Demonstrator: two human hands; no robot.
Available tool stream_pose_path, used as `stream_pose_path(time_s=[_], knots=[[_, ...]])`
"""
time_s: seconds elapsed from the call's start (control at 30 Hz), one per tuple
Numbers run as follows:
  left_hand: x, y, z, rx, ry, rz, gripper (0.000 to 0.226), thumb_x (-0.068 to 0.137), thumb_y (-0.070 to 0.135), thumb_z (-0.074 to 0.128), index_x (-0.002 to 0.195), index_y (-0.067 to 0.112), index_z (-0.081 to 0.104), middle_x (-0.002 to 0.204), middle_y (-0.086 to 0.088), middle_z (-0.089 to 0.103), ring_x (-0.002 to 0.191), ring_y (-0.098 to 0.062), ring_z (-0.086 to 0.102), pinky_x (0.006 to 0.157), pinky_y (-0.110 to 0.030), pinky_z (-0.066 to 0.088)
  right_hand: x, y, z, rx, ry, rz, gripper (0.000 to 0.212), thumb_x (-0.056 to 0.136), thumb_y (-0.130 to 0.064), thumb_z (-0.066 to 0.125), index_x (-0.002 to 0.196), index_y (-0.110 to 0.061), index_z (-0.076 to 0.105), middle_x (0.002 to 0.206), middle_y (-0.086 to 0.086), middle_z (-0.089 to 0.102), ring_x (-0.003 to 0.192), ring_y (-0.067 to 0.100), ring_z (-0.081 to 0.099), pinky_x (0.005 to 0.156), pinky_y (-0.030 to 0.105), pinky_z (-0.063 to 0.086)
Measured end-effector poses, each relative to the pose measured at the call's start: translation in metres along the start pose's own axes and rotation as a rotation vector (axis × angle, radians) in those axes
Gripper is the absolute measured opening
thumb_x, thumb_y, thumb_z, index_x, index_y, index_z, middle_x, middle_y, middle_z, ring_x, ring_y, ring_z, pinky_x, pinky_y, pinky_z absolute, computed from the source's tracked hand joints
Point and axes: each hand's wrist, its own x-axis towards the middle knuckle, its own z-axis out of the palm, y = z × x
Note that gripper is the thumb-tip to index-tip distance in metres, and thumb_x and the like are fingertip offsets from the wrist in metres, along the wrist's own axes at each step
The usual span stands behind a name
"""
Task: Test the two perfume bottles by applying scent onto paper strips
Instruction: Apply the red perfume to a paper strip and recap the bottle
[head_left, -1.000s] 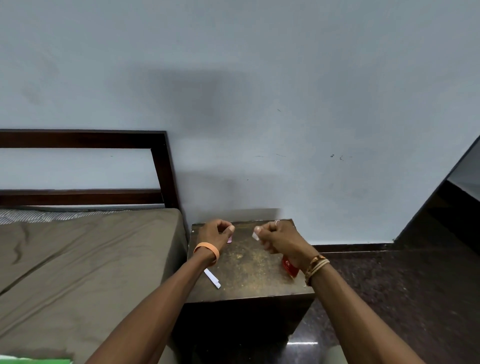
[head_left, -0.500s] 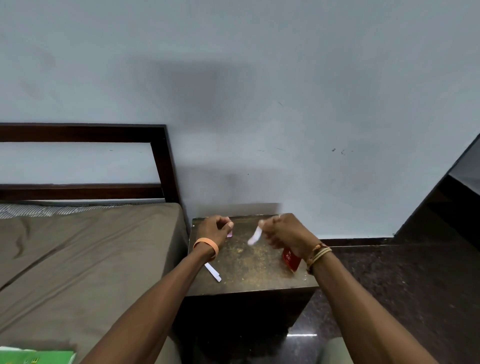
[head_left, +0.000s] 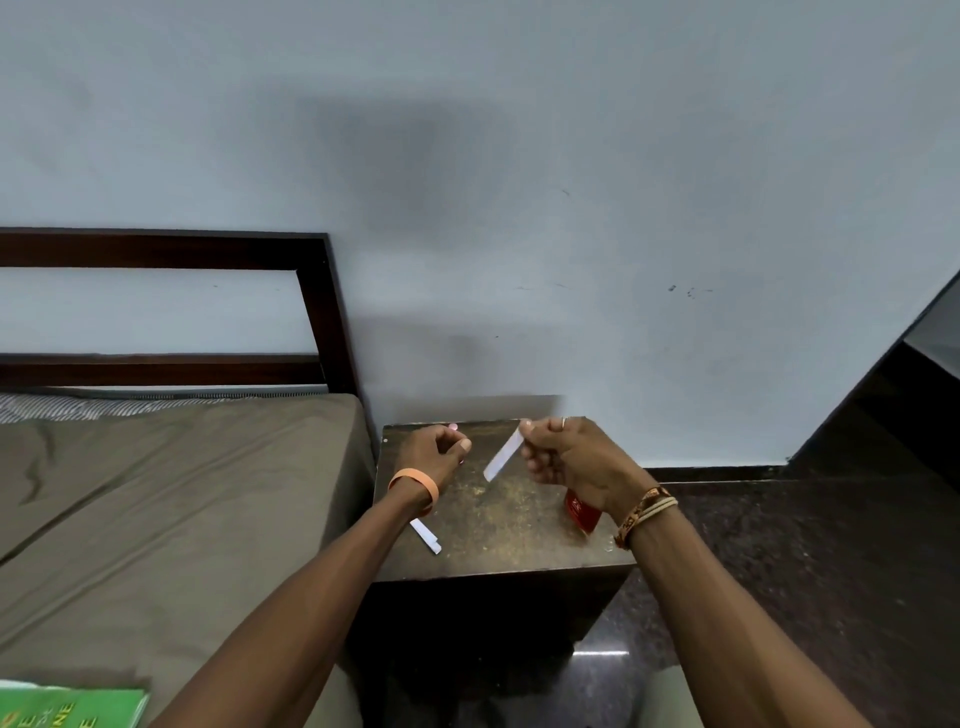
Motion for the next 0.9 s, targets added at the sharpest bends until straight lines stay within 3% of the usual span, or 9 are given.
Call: stream_pose_path(time_s=[0.07,0.17,0.27,0.43,0.57,0.73,0.9], knots=[[0.002,-0.006,0.002,-0.025,-0.014,-0.013,0.006,0.084,0.017,0.067,0.081,0.013,0.071,0.085,-0.001,0.071,0.090,-0.013,0.064,0.075,-0.023,0.045,0.004,0.000,-0.001,0.018,-0.004,0.010,0.018,0.094,-0.021,0.064,0.081,-0.008,0.067,0.067,0.005,0.063,0.055,0.013,0.055,0.054,0.026,0.048],[0.006,-0.010,0.009,-0.119,-0.089,-0.045,0.006,0.082,0.025,0.070,0.077,0.022,0.069,0.082,-0.001,0.072,0.078,-0.015,0.066,0.076,-0.034,0.056,0.012,0.016,0.001,-0.402,0.114,0.034,0.023,0.093,-0.022,0.065,0.073,-0.010,0.066,0.066,0.007,0.063,0.054,0.013,0.052,0.051,0.025,0.043],[0.003,-0.001,0.014,-0.314,-0.233,-0.106,0.009,0.084,0.024,0.070,0.088,0.015,0.070,0.088,-0.010,0.073,0.076,-0.019,0.064,0.068,-0.032,0.055,0.019,0.026,-0.002,-0.373,0.122,0.048,0.021,0.093,-0.022,0.065,0.077,-0.009,0.066,0.066,0.006,0.065,0.056,0.014,0.054,0.050,0.024,0.045],[0.008,0.003,0.028,-0.394,-0.411,-0.140,0.018,0.083,0.019,0.070,0.098,0.009,0.070,0.092,-0.010,0.073,0.078,-0.015,0.065,0.069,-0.028,0.054,0.029,0.037,-0.011,-0.474,0.147,0.046,0.018,0.094,-0.019,0.063,0.082,-0.007,0.068,0.067,0.005,0.065,0.058,0.013,0.056,0.053,0.023,0.047],[0.018,0.000,0.047,-0.340,-0.423,-0.089,0.011,0.081,0.009,0.072,0.092,0.011,0.070,0.082,-0.010,0.070,0.071,-0.015,0.064,0.063,-0.024,0.055,0.046,0.043,-0.025,-0.534,0.148,0.046,0.016,0.095,-0.016,0.062,0.086,-0.005,0.070,0.070,0.006,0.067,0.061,0.013,0.057,0.056,0.024,0.048],[0.041,-0.004,0.074,-0.342,-0.366,-0.079,0.010,0.078,0.010,0.075,0.086,0.010,0.070,0.081,-0.016,0.070,0.069,-0.017,0.062,0.065,-0.030,0.054,0.078,0.047,-0.044,-0.747,0.144,-0.013,0.015,0.093,-0.019,0.063,0.084,-0.011,0.072,0.070,0.001,0.068,0.062,0.012,0.058,0.061,0.031,0.051],[0.076,-0.010,0.107,-0.338,-0.330,-0.097,0.009,0.077,0.007,0.075,0.082,0.011,0.069,0.078,-0.016,0.068,0.066,-0.017,0.061,0.064,-0.032,0.055,0.119,0.048,-0.070,-0.977,0.157,-0.043,0.014,0.092,-0.024,0.063,0.090,-0.017,0.075,0.085,0.001,0.072,0.081,0.015,0.065,0.077,0.037,0.055]])
